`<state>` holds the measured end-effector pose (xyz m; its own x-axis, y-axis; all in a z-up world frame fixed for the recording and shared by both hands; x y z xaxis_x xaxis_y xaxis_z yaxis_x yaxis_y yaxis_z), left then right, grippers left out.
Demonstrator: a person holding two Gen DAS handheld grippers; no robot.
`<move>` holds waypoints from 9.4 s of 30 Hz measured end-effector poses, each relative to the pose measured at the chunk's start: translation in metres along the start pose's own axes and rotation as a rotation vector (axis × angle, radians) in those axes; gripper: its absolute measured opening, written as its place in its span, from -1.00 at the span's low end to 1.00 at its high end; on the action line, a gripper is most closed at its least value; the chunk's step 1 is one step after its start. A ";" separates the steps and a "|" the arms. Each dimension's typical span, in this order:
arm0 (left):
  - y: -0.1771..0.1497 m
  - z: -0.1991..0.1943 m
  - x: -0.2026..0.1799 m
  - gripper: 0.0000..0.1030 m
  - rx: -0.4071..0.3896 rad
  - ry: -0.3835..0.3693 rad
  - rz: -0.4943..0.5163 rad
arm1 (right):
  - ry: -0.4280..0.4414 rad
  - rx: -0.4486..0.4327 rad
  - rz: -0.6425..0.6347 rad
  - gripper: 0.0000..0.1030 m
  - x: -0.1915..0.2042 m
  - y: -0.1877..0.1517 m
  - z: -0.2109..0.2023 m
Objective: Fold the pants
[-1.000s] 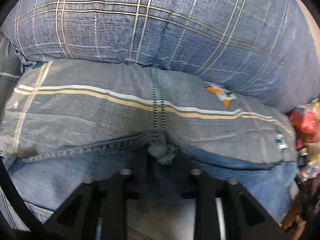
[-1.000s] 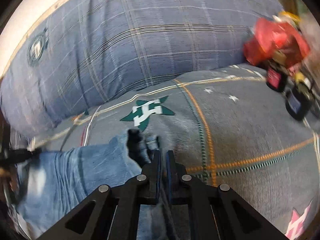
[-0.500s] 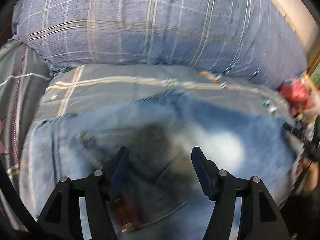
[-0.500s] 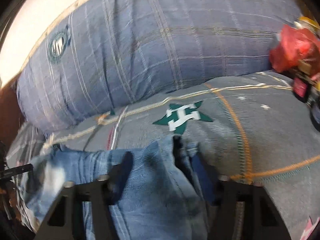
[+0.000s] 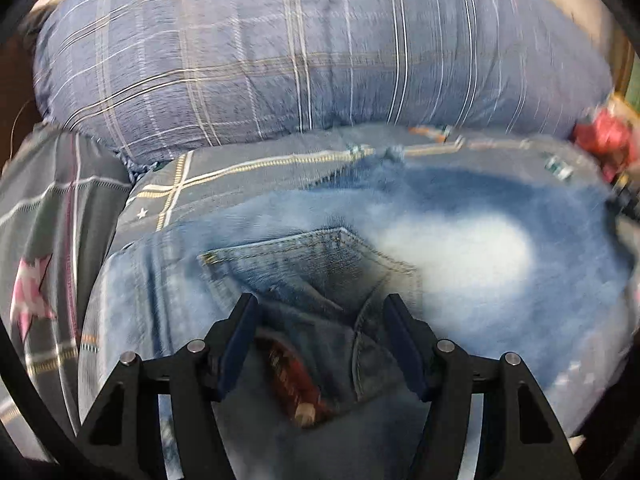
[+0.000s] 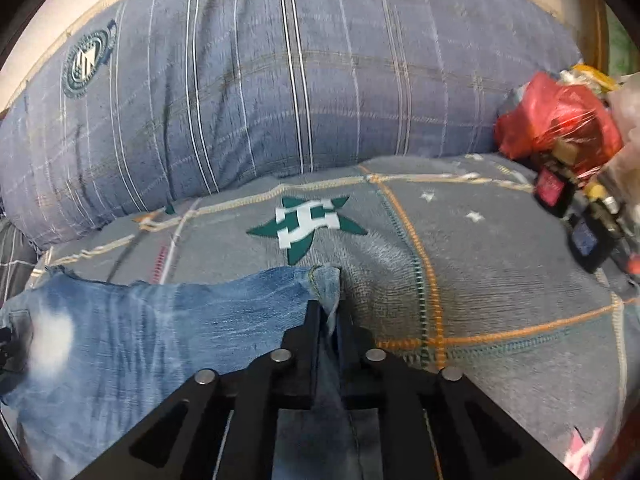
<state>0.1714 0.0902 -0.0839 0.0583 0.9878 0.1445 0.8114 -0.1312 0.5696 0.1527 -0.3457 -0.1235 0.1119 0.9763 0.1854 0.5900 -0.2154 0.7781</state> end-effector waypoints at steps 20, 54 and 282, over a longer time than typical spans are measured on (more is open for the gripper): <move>-0.048 -0.038 0.038 0.54 -0.090 0.021 -0.111 | 0.055 0.038 -0.117 0.60 0.077 -0.066 -0.036; -0.046 -0.035 -0.188 -0.08 -0.054 -0.279 0.417 | 0.206 -0.009 0.419 0.12 -0.042 -0.085 -0.054; -0.039 -0.017 -0.103 -0.51 0.113 -0.391 -0.011 | 0.372 0.113 -0.310 0.15 0.208 -0.116 -0.010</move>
<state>0.1239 -0.0077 -0.1070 0.2483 0.9495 -0.1920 0.8708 -0.1320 0.4736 0.1000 -0.1178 -0.1689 -0.3630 0.9156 0.1730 0.6358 0.1076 0.7643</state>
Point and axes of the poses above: each gripper's, at about its wrist camera, not at the fingertips, and z roughly the way its jaws point, x to its left, y to its top, the point moved 3 cm from there along z, roughly the way its jaws point, and after that the axes turned 12 degrees about y, right-handed, at the moved point
